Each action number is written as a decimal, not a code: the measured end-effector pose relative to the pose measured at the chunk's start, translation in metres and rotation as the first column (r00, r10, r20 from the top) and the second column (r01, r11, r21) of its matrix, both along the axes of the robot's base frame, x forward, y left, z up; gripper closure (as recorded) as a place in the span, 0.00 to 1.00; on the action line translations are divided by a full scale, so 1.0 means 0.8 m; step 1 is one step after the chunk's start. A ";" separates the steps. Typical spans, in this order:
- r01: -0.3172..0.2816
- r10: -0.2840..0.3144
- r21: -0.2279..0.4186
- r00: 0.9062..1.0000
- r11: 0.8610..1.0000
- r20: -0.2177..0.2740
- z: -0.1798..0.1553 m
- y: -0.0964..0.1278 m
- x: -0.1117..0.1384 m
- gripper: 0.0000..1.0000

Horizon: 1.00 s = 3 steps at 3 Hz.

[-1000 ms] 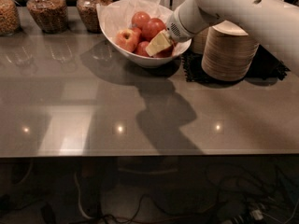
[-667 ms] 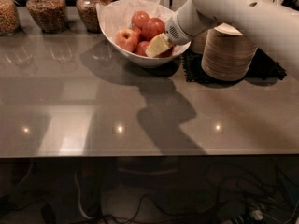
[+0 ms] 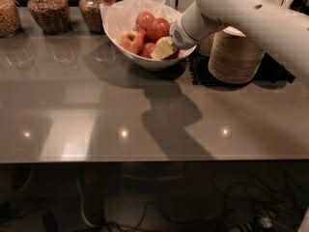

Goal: Pick apple from white bowl

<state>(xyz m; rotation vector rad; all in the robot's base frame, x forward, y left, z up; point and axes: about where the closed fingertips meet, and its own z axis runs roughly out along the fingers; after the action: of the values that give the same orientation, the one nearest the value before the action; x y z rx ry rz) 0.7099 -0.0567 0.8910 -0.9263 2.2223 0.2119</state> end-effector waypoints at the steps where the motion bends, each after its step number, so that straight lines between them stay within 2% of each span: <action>1: -0.034 0.034 -0.008 0.999 0.999 0.002 0.011 0.008 -0.002 0.73; 2: -0.079 0.080 -0.018 0.996 0.997 0.040 0.035 0.009 -0.002 0.96; 3: -0.153 0.152 -0.002 0.982 0.988 0.116 0.065 0.006 -0.004 1.00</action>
Offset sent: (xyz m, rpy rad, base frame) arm -0.0020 0.0050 0.0550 -0.0313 -0.0947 0.1353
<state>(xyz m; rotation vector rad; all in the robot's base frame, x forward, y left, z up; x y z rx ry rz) 0.7069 -0.0515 0.9428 -1.0793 2.0451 0.2300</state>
